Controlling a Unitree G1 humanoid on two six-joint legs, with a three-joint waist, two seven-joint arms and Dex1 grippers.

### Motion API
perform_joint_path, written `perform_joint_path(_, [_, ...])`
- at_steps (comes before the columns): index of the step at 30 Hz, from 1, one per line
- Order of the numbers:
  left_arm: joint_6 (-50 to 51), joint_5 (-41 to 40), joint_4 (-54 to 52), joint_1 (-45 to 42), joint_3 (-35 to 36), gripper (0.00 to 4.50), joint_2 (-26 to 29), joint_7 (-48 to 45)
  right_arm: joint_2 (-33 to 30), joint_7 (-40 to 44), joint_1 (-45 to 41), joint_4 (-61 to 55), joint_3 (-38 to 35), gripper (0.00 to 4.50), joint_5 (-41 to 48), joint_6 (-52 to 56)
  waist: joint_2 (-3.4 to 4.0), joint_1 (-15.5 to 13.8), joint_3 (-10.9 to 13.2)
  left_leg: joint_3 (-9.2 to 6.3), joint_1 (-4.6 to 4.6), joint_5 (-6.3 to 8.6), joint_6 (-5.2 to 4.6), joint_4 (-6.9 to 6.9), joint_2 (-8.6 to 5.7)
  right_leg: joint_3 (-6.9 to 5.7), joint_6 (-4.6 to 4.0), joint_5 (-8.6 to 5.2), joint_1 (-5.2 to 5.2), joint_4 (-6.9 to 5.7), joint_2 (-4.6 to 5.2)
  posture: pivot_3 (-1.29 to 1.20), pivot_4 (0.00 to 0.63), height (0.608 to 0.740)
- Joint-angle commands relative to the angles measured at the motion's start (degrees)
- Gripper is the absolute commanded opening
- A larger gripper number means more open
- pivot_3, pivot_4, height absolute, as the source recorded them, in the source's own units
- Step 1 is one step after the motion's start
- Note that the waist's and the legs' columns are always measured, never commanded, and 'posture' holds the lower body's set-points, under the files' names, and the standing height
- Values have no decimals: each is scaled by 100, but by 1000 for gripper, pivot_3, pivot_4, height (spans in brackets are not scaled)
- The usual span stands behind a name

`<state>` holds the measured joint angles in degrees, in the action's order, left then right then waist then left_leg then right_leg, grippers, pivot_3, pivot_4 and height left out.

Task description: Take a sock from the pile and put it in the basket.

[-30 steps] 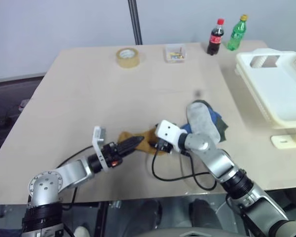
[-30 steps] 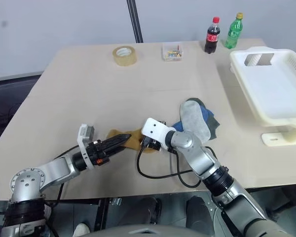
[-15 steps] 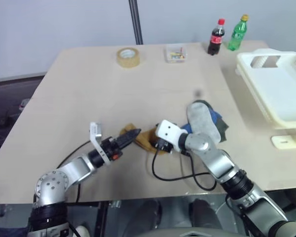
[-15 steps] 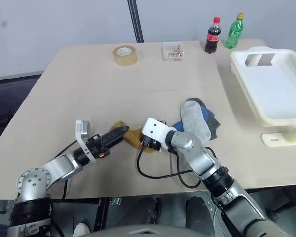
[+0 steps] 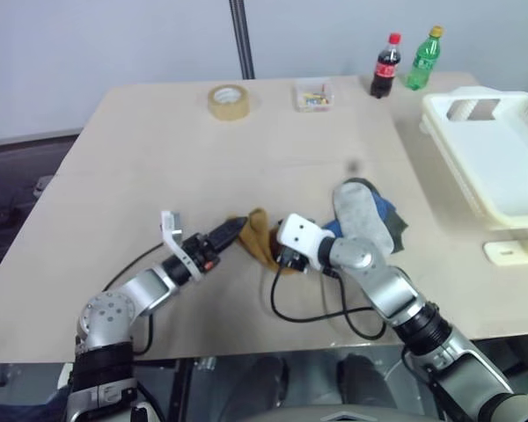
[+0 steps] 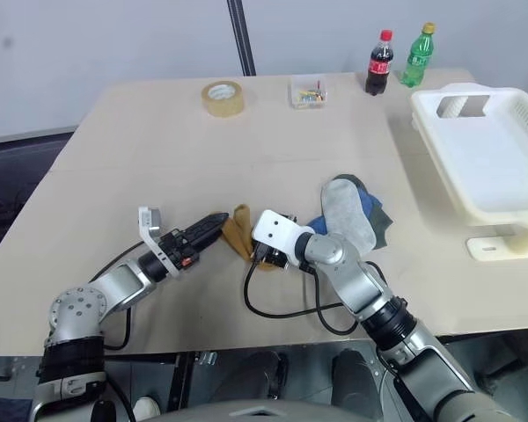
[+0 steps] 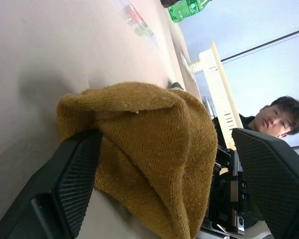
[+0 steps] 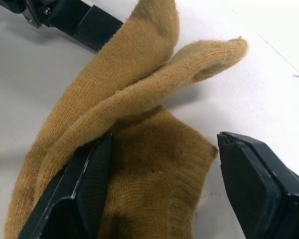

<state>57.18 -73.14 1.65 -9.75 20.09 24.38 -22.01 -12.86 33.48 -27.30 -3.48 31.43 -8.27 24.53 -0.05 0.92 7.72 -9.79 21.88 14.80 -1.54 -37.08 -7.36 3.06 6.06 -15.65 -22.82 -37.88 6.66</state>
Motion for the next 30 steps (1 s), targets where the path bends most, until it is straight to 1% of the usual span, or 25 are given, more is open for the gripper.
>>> perform_joint_path(1, [111,-93,-10,52,210,4449,44,28,4,-5,28,-16,-61,3474,-71,-22,-1,0,0,0,0,0,0,0,0,0,0,0,0,0,0,0,150,740])
perform_joint_path(6, [323,-308,-40,139,436,4449,80,199,1,12,12,2,-51,3474,-86,-49,-3,2,2,0,0,0,0,0,0,0,0,0,0,0,0,0,150,740])
perform_joint_path(10, [256,-119,-19,198,408,4449,36,191,-3,10,30,18,-45,3474,-102,-78,-4,-2,2,0,-1,0,0,1,0,0,0,0,0,0,0,0,150,740])
perform_joint_path(14, [-54,280,118,-109,73,4449,-285,103,6,30,-2,59,1,3474,-129,-158,-4,-25,2,0,-1,0,0,1,0,-1,0,0,1,0,0,0,150,740])
perform_joint_path(17, [-248,522,255,-307,6,4449,-477,37,7,35,-34,110,28,3474,-183,-267,-6,-29,1,-5,-2,-1,1,0,-1,-6,0,0,6,1,1,0,150,740])
perform_joint_path(24, [-505,684,441,-766,66,4449,-703,-358,10,38,-53,207,39,3474,-293,-521,-13,-7,6,-4,2,0,1,1,-1,-5,0,0,2,3,1,0,150,740])
perform_joint_path(30, [-412,644,318,-902,7,4449,-757,-500,32,56,-71,276,29,3474,-379,-673,-20,-3,11,-5,3,0,1,1,-1,-5,0,0,1,4,1,0,150,740])
